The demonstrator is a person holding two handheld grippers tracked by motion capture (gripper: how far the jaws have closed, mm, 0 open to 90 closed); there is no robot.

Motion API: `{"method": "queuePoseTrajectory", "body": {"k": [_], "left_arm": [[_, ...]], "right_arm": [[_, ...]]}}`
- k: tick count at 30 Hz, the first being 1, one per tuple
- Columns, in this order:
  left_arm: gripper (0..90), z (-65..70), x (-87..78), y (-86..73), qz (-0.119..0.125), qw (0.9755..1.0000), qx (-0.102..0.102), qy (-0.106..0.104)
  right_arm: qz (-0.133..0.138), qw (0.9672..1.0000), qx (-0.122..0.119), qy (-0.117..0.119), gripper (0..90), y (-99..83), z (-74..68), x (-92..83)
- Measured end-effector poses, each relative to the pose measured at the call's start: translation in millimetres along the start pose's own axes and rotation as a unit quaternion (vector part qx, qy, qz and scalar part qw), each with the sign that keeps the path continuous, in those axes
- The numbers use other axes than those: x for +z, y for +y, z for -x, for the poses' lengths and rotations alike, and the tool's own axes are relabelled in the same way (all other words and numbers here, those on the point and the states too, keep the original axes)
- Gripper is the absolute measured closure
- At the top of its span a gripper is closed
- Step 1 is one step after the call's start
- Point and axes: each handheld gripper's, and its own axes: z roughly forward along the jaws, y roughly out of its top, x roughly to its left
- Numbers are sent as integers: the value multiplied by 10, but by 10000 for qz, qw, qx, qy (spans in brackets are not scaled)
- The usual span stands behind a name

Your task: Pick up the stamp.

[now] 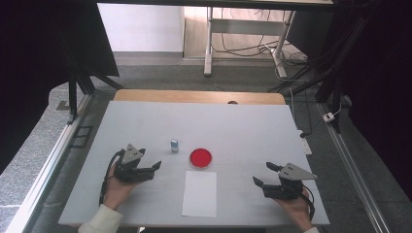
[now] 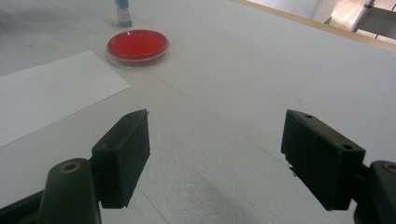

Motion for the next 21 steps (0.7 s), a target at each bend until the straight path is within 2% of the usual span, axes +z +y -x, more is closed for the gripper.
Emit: {"method": "queuePoseTrajectory", "body": {"k": [7, 16, 21], "left_arm": [[255, -31, 82, 103, 60, 10000, 61, -48], [296, -84, 325, 297, 51, 9998, 213, -44], [307, -122, 414, 357, 45, 9997, 205, -96]], "right_arm": [[-17, 10000, 6, 1, 232, -3, -1, 9], [-35, 10000, 11, -6, 233, -7, 2, 18], [-27, 10000, 4, -3, 233, -9, 3, 13]]}}
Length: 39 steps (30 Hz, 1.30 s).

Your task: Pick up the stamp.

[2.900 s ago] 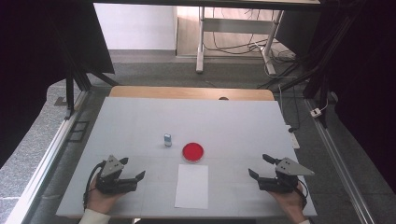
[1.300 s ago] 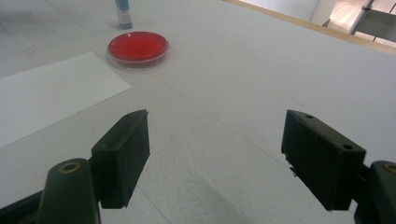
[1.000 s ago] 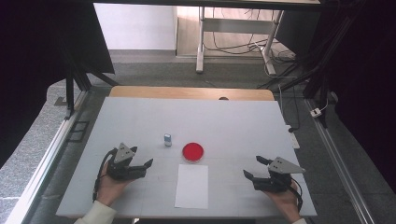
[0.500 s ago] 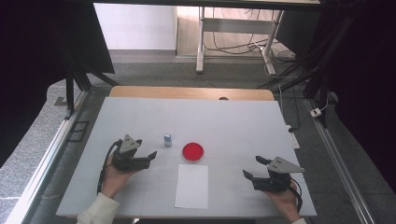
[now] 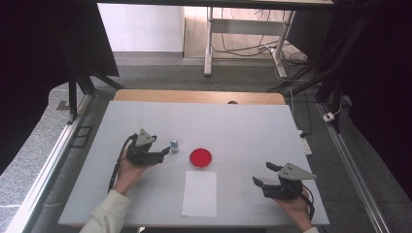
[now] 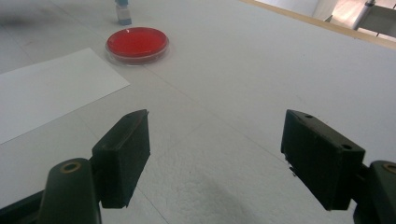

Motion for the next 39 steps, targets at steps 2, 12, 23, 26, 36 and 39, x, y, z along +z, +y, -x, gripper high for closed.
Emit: {"method": "queuePoseTrajectory", "body": {"k": [2, 12, 23, 26, 36, 39], "left_arm": [[307, -15, 22, 22, -25, 10000, 12, -5], [320, -90, 85, 122, 15, 10000, -19, -90], [367, -198, 189, 178, 24, 9994, 109, -328], [392, -219, 230, 159, 31, 9986, 136, -501], [432, -189, 378, 156, -183, 9961, 447, -744], [432, -180, 417, 153, -228, 9947, 558, -828]], "right_arm": [[-4, 10000, 26, -4, 233, -4, 9, 1], [-40, 10000, 19, -36, 234, -9, 6, 13], [-51, 10000, 17, -40, 234, -14, 8, 10], [-65, 10000, 6, -40, 234, -16, 6, 17], [-109, 9999, 2, -48, 234, -24, 7, 31], [-113, 9999, 3, -52, 234, -25, 5, 29]]}}
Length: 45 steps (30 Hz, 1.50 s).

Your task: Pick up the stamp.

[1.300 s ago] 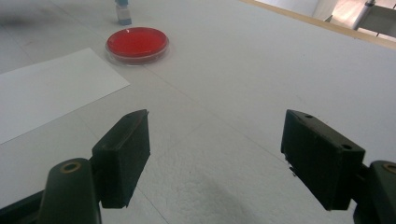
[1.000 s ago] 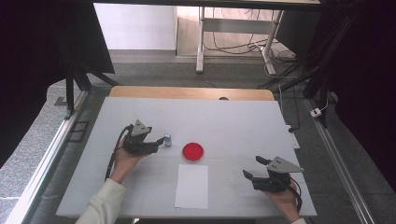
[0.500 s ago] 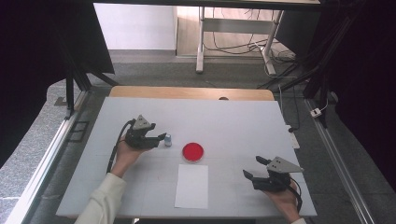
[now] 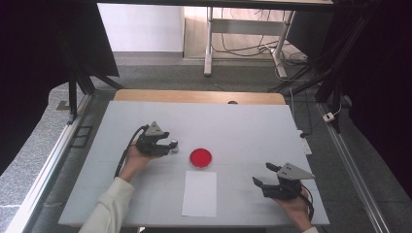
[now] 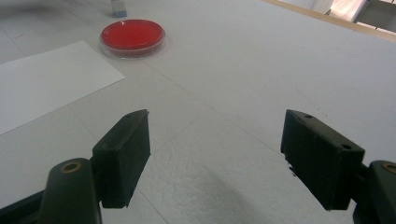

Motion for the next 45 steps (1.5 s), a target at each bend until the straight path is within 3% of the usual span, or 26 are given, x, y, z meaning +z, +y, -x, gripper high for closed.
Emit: {"method": "queuePoseTrajectory", "body": {"k": [10, 19, 27, 35, 45], "left_arm": [[495, 6, 106, -6, 2, 9992, 241, -310], [636, -19, 124, -41, -41, 9987, 330, -397], [656, 12, 112, -37, -55, 9980, 479, -419], [659, 46, 64, 4, 36, 9981, 459, -403], [662, 106, -88, 91, 177, 9985, 236, -459]], "right_arm": [[-19, 10000, -2, -2, 235, -5, 4, 2], [-12, 10000, 11, -8, 235, -9, 6, 5], [-24, 10000, -5, -35, 236, -8, 7, -1], [-16, 10000, 1, -38, 237, -8, 7, -6], [12, 10000, -29, -56, 243, -6, 5, -5]]}}
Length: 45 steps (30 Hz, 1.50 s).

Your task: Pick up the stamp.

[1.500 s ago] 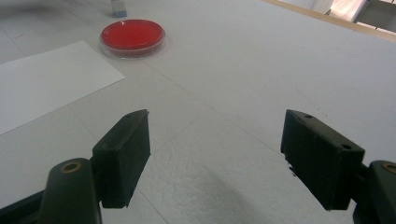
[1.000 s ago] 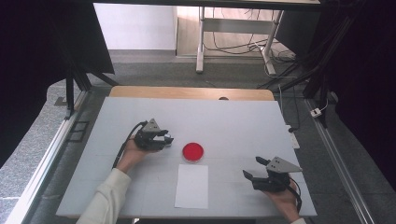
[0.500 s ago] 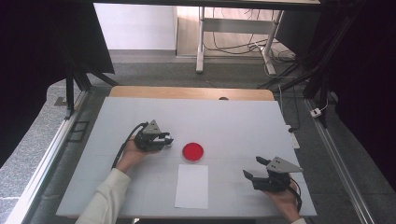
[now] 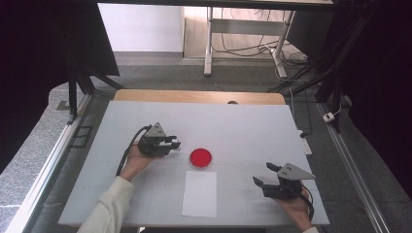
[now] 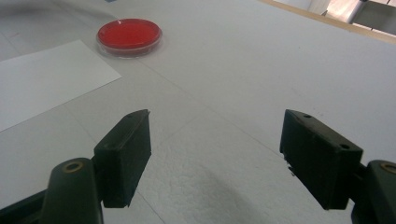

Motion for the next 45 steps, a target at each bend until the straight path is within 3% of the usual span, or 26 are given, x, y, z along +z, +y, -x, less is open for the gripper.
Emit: {"method": "queuePoseTrajectory", "body": {"k": [13, 21, 32, 45], "left_arm": [[663, 103, -247, 75, 402, 9988, -213, -168], [664, 152, -264, 94, 372, 9989, -177, -206], [664, 222, -367, 113, 568, 9973, -291, -356], [664, 404, -501, 99, 686, 9960, -235, -520]], "right_arm": [[15, 10000, -19, 1, 245, 2, -5, -4], [14, 10000, -25, 2, 246, 2, -4, -4], [30, 10000, -17, -3, 246, 2, -2, -7], [80, 10000, -15, 42, 245, 2, -4, -5]]}}
